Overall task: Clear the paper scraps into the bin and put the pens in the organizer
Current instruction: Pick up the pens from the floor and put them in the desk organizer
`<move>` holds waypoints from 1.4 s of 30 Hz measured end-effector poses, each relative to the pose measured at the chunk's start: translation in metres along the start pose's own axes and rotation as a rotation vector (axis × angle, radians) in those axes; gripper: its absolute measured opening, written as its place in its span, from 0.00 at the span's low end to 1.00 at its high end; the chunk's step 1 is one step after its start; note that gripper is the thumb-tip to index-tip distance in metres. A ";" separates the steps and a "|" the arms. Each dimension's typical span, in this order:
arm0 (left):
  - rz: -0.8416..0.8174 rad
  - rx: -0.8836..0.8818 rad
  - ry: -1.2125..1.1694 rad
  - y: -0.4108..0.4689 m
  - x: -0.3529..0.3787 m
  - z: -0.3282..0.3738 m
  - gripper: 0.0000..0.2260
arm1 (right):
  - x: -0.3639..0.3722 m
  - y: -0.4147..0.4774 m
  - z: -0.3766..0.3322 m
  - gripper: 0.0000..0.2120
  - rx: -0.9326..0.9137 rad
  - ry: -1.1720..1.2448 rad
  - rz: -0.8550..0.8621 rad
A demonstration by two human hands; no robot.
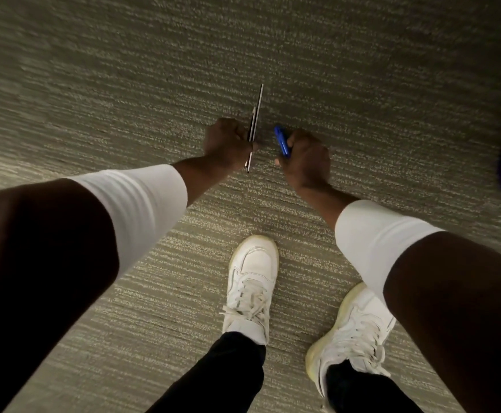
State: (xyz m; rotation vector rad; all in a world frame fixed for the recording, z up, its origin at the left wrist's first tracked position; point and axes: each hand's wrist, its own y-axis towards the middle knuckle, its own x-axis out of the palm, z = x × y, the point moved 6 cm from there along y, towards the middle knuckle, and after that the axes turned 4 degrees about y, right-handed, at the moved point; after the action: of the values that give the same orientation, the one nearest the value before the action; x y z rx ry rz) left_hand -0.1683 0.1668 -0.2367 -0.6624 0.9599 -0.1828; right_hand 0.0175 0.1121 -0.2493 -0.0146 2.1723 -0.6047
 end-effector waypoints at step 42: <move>-0.289 0.264 -0.106 -0.366 -0.235 0.255 0.13 | -0.451 -0.312 -0.097 0.13 0.179 0.472 0.133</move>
State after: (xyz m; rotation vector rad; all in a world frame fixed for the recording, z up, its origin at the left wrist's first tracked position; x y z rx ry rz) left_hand -0.0475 0.0905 0.2466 -0.5580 0.7195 -0.5171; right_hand 0.1677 -0.0247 0.2695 0.4028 2.5334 -0.7832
